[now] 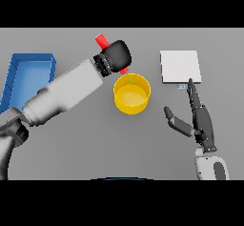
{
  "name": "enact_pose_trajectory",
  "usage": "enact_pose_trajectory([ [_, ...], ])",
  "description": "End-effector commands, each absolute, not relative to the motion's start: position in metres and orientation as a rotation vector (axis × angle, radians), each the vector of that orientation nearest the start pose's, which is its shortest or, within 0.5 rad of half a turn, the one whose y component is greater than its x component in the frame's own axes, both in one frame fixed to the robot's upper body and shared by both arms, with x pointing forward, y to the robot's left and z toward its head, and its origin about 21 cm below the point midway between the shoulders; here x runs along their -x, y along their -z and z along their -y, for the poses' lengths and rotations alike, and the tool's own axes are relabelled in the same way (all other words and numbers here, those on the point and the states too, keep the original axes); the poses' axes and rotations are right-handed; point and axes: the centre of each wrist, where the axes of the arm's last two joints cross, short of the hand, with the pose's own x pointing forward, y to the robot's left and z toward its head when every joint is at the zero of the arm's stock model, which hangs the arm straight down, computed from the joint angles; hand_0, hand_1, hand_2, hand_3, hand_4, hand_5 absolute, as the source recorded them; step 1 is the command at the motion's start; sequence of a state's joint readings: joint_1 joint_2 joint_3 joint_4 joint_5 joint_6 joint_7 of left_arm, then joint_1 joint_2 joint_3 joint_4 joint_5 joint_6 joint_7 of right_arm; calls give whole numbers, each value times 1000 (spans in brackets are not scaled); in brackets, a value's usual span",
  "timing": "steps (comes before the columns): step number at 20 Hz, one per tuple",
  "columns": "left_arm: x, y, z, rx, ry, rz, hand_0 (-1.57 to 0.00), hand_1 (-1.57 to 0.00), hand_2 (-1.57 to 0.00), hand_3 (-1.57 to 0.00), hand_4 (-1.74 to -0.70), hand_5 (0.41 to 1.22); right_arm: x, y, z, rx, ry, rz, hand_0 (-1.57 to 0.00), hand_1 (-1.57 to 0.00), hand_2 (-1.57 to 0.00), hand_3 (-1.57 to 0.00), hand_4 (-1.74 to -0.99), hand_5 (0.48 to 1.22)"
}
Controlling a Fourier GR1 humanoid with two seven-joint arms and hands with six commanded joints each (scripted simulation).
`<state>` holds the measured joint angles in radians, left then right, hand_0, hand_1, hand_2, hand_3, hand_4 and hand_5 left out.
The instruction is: Pick up the red beaker and tilt it to pour out 1 green nut into yellow bowl. Pick up the yellow bowl and place it on the metallic measuring scale.
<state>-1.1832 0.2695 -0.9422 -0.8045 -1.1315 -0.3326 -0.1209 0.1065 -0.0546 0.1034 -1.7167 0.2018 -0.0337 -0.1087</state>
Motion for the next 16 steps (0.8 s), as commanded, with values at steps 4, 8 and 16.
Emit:
enact_pose_trajectory([
  [4,-405,-123,-39,1258,-2758,-1039,-1571,-1571,-1571,-1561,-1737,1221,-221,-9,222,143,-216,1714,1,1,1,1,-1135,567],
  [8,-404,-121,-37,1245,-2673,-902,-1571,-1571,-1571,-1567,-1733,1221,-219,-13,226,163,-230,1732,1,1,1,1,-1136,578],
  [16,-409,-175,-6,1321,-2435,-706,-1571,-1571,-1571,-1570,-1731,1221,-218,-11,226,168,-206,1726,1,1,1,1,-1137,568],
])
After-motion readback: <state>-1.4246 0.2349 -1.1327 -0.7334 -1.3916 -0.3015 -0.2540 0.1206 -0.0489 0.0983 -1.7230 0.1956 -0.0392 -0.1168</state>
